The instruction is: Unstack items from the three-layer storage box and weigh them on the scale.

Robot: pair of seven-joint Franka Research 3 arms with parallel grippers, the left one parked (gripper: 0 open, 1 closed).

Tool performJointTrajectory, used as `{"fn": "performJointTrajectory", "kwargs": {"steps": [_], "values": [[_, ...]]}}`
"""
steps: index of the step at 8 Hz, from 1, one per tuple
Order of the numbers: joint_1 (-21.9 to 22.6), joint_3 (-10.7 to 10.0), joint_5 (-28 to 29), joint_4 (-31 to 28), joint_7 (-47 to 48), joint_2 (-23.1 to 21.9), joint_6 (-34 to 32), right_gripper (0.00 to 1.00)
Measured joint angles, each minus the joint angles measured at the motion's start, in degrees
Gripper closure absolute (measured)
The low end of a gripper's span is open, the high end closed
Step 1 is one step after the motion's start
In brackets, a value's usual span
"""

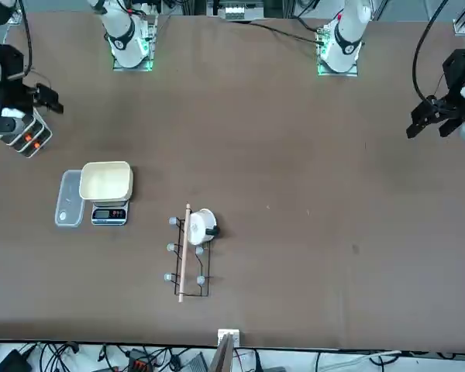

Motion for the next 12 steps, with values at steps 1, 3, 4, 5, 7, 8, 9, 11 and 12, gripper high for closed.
{"fn": "performJointTrajectory", "kwargs": {"steps": [1, 3, 4, 5, 7, 8, 9, 11, 12], "values": [[-1.8, -0.1, -0.8, -0.3, -0.1, 1.4, -2.0, 0.0], [-4.9, -0.3, -4.6, -1.1, -7.9, 5.4, -0.6, 0.0], [-7.0, -0.3, -5.7, -2.4, -16.6, 7.0, 3.0, 0.0], [-9.9, -0.4, -6.6, -4.7, -25.5, 8.1, 8.1, 0.0], [-15.3, -0.6, -10.8, -14.0, -42.2, 7.8, 24.7, 0.0], [-18.2, -0.6, -11.6, -18.2, -49.3, 7.2, 31.2, 0.0], [-21.7, -0.7, -11.7, -20.6, -55.5, 7.3, 35.6, 0.03], [-27.2, -0.8, -11.7, -24.6, -61.1, 8.2, 44.0, 0.06], [-28.3, -0.8, -11.7, -26.7, -61.4, 8.8, 47.3, 0.14]]}}
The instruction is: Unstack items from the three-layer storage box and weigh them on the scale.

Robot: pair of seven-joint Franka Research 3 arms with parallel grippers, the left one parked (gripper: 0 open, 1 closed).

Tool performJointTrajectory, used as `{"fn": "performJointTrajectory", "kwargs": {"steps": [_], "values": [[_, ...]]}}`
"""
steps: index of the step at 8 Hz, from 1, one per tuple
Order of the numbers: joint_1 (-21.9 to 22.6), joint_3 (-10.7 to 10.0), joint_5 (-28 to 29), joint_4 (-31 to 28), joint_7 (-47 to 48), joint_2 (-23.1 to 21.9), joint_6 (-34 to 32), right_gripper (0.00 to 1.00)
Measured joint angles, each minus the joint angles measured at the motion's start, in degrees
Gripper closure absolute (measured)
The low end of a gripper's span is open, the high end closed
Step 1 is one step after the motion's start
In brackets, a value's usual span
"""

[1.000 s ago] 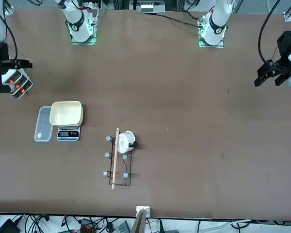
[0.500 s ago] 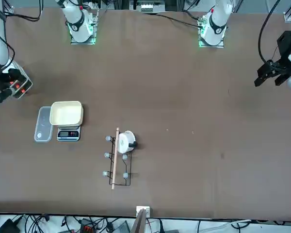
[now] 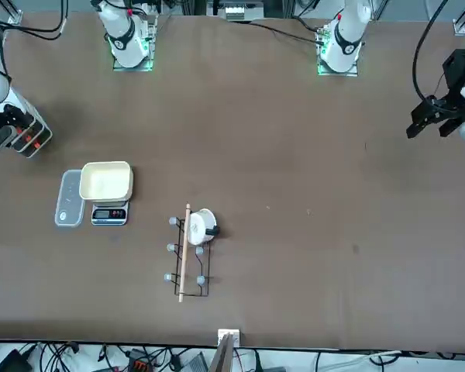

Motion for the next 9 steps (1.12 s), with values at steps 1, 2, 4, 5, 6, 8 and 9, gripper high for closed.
{"fn": "performJointTrajectory", "kwargs": {"steps": [1, 2, 4, 5, 6, 8, 9], "values": [[-0.6, 0.0, 0.0, -1.2, 0.0, 0.4, 1.5, 0.18], [-0.9, 0.0, -0.1, -1.7, 0.0, 0.5, 1.8, 0.4], [-1.6, 0.0, -0.5, -1.7, 0.0, 0.9, 3.1, 0.43], [-2.1, 0.0, -0.8, -1.8, -0.1, 1.3, 4.0, 0.43], [-2.7, 0.0, -1.0, -1.8, -0.1, 1.8, 5.0, 0.44], [-3.1, 0.0, -2.1, -1.8, -0.3, 2.1, 5.5, 0.45], [-3.3, 0.0, -2.9, -1.8, -0.3, 2.1, 5.6, 0.45]]}}
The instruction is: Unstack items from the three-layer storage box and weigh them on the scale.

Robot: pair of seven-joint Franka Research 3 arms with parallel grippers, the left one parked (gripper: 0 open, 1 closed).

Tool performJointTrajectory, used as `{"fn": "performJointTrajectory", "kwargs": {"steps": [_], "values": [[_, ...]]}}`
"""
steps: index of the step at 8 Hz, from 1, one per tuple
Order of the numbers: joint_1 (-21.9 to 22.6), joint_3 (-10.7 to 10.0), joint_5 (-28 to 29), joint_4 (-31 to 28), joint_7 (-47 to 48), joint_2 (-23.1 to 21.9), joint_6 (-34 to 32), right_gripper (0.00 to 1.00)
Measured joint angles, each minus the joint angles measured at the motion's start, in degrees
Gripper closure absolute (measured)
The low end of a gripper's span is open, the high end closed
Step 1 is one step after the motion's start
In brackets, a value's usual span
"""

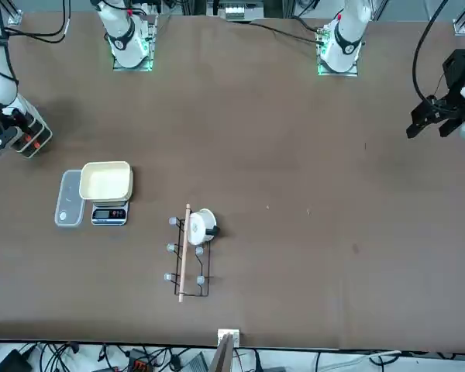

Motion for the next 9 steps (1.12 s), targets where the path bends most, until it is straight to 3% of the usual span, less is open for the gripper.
{"fn": "performJointTrajectory", "kwargs": {"steps": [4, 6, 8, 9], "values": [[-0.8, 0.0, -0.6, -0.2, -0.1, 0.2, 0.0, 0.5], [-0.8, 0.0, -0.6, -0.3, -0.1, 0.4, 0.0, 0.57], [-0.8, 0.0, -0.7, -0.3, -0.1, 0.4, 0.0, 0.81], [-0.8, 0.0, -0.7, -0.3, -0.2, 0.4, 0.0, 0.85]]}}
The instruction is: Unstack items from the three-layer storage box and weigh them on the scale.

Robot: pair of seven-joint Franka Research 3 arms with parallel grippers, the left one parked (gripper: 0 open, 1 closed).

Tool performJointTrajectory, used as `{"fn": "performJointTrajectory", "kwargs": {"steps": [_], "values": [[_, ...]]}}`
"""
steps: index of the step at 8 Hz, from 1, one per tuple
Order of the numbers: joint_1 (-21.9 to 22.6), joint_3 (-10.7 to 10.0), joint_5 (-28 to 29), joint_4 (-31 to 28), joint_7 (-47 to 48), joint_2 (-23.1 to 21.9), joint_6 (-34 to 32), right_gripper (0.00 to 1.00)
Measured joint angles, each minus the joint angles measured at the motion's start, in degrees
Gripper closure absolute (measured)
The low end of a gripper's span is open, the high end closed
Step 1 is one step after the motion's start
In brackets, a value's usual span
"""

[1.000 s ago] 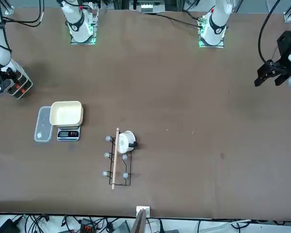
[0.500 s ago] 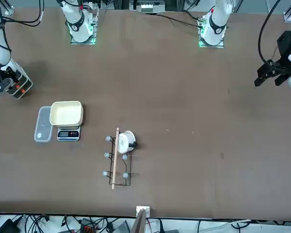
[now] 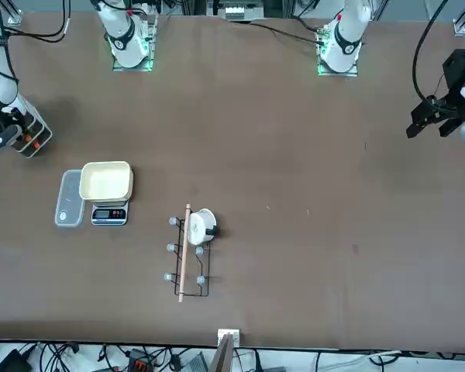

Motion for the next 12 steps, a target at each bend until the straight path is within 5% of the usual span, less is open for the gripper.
{"fn": "performJointTrajectory", "kwargs": {"steps": [9, 12], "values": [[0.3, 0.6, -0.2, 0.1, 0.0, -0.1, -0.4, 0.89], [4.4, 1.4, -0.2, 0.4, 3.0, -0.1, -0.6, 0.93]]}}
